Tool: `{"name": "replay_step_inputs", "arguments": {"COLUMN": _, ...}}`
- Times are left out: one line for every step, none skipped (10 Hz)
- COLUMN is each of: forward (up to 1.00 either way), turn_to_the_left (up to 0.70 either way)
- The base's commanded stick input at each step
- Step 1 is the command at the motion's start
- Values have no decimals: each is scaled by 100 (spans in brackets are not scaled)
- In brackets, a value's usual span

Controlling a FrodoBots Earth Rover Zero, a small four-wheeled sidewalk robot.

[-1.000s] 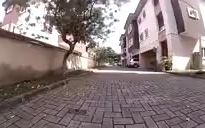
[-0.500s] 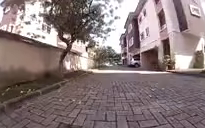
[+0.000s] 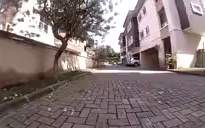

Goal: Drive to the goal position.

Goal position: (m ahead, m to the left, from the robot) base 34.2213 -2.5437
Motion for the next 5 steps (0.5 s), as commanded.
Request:
{"name": "replay_step_inputs", "arguments": {"forward": 69, "turn_to_the_left": 3}}
{"name": "replay_step_inputs", "arguments": {"forward": 69, "turn_to_the_left": 3}}
{"name": "replay_step_inputs", "arguments": {"forward": 69, "turn_to_the_left": 3}}
{"name": "replay_step_inputs", "arguments": {"forward": 69, "turn_to_the_left": 3}}
{"name": "replay_step_inputs", "arguments": {"forward": 69, "turn_to_the_left": 3}}
